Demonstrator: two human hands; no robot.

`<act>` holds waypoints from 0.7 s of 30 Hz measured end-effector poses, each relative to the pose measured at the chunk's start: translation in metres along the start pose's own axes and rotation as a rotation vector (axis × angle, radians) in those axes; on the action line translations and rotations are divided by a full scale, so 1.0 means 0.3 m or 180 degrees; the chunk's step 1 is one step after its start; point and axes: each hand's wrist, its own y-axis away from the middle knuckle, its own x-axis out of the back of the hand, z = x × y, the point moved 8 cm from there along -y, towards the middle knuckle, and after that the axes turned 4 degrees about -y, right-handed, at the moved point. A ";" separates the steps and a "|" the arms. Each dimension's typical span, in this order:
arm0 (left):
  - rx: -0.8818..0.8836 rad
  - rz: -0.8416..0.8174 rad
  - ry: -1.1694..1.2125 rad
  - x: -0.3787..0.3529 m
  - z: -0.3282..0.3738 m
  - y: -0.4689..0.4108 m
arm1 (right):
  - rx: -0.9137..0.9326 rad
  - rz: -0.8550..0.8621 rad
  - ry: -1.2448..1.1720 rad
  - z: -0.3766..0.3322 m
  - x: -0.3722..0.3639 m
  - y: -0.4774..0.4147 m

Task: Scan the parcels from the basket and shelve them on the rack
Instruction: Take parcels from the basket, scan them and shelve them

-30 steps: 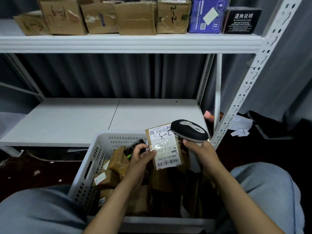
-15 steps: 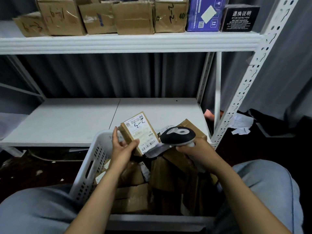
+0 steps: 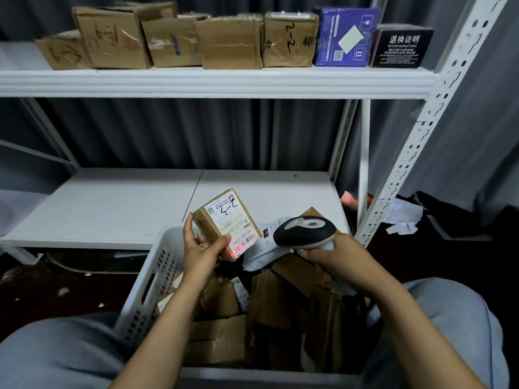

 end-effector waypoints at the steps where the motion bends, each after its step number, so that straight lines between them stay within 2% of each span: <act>1: -0.0009 -0.0022 0.0006 -0.004 0.004 0.002 | 0.0000 0.0004 -0.0030 0.002 0.001 -0.003; 11: 0.0094 -0.0186 -0.0143 -0.045 0.058 0.012 | -0.0021 0.0016 -0.0615 0.020 0.012 -0.031; 15: -0.0073 -0.0384 -0.0055 -0.137 0.160 0.010 | 0.0155 0.0224 -0.1101 -0.012 0.054 -0.046; 21: -0.0029 -0.0923 0.0488 -0.373 0.417 0.023 | 0.0758 0.0952 -0.1666 -0.102 0.244 -0.046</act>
